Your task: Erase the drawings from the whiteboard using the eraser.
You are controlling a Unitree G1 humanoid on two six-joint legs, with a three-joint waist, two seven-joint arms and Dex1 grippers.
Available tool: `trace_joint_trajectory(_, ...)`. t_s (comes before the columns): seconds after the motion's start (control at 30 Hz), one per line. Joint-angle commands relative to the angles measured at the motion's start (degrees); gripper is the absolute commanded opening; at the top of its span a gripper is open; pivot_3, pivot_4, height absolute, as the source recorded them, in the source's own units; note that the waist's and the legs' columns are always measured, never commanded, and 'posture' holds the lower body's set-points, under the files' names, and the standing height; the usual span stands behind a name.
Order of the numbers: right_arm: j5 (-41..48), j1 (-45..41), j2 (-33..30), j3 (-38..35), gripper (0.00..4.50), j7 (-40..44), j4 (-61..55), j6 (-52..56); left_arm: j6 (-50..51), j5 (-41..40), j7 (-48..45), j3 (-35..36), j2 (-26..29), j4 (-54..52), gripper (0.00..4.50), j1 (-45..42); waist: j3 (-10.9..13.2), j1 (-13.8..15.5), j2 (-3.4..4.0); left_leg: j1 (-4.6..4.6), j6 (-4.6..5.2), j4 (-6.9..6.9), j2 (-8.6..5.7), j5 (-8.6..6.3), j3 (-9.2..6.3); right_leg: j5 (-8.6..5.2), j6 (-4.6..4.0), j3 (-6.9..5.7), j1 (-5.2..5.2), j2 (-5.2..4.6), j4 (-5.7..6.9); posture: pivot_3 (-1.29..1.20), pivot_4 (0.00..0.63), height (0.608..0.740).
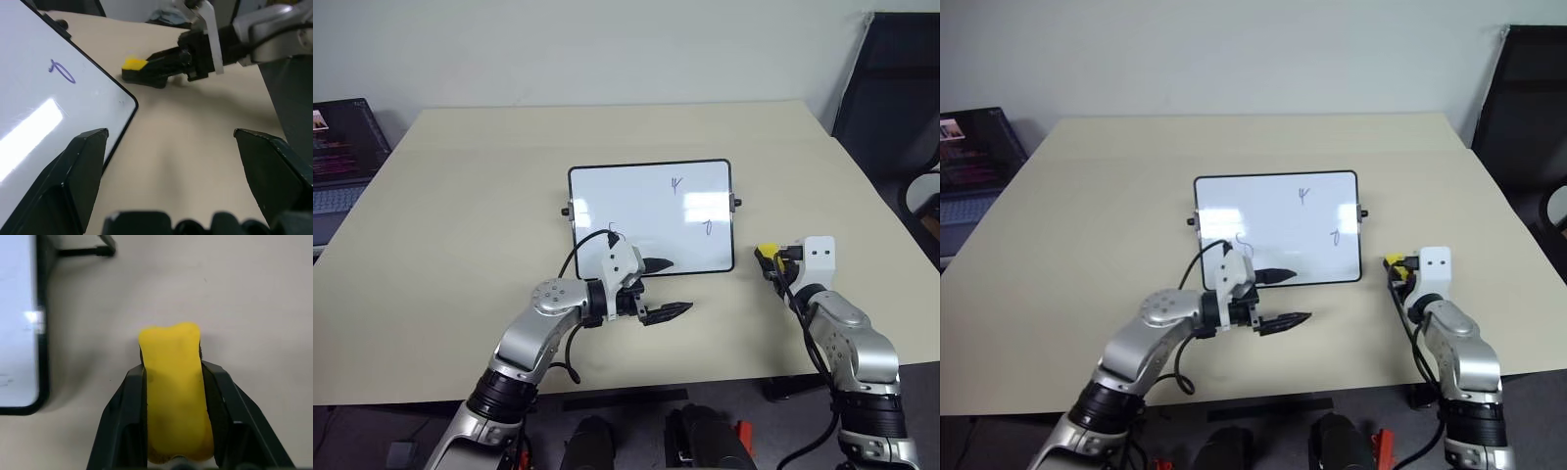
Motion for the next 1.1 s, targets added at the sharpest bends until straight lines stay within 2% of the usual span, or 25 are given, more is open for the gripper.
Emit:
trace_joint_trajectory(0.03, -1.71, -0.57, -0.01, 1.38, 1.17, 0.39, -4.20, -6.14, -4.32, 2.80, 3.32, 1.19, -1.11, 0.30, 4.50, -1.78, 0.00, 0.03, 0.00, 0.00, 0.00, 0.00, 0.00, 0.00, 0.00, 0.00, 0.00, 0.00, 0.00, 0.00, 0.02, 0.00, 0.150, 0.740)
trace_joint_trajectory(0.17, -2.11, -1.74, 1.31, 2.66, 1.17, -0.31, -4.97, -7.74, -7.70, 8.37, 9.10, 1.19, -1.75, 4.29, 4.50, -3.57, 0.00, 0.05, 0.00, 0.01, 0.00, 0.00, 0.00, 0.00, -0.04, 0.00, 0.00, 0.00, 0.03, 0.00, 0.05, 0.00, 0.150, 0.740)
trace_joint_trajectory(0.37, -3.08, -4.56, 3.08, 4.20, 1.17, -0.76, -5.20, -8.68, -9.17, 12.30, 13.52, 1.10, -2.28, 6.37, 4.50, -3.52, 0.00, 0.10, 0.00, -0.01, 0.00, 0.00, 0.00, 0.00, -0.03, 0.00, 0.00, 0.00, -0.01, 0.00, 0.01, 0.00, 0.150, 0.740)
trace_joint_trajectory(0.77, -3.21, -10.94, 7.65, 9.89, 1.17, 0.27, -4.89, -9.41, -10.31, 13.48, 13.56, 0.95, -2.59, 7.52, 4.50, -3.62, 0.00, 0.10, 0.00, 0.00, 0.00, 0.00, 0.01, 0.00, -0.07, 0.01, 0.01, 0.00, -0.01, -0.01, 0.03, 0.00, 0.150, 0.740)
trace_joint_trajectory(0.9, -5.99, -11.46, 6.73, 14.18, 1.17, 0.45, -1.87, -3.32, -10.59, 13.37, 12.85, 1.24, -2.16, 8.31, 4.50, -4.40, 0.00, 0.12, 0.00, 0.00, 0.00, 0.00, 0.01, 0.00, -0.09, 0.01, 0.01, -0.01, -0.01, -0.01, 0.04, 0.00, 0.150, 0.740)
trace_joint_trajectory(1.1, -10.18, -11.78, 4.23, 16.30, 1.17, -1.01, -1.41, 3.11, -10.42, 12.93, 12.15, 1.82, -1.77, 8.42, 4.50, -4.97, -0.01, 0.18, -0.01, 0.00, 0.00, 0.02, 0.00, 0.00, -0.08, 0.01, 0.01, -0.03, 0.00, -0.02, 0.03, 0.00, 0.150, 0.740)
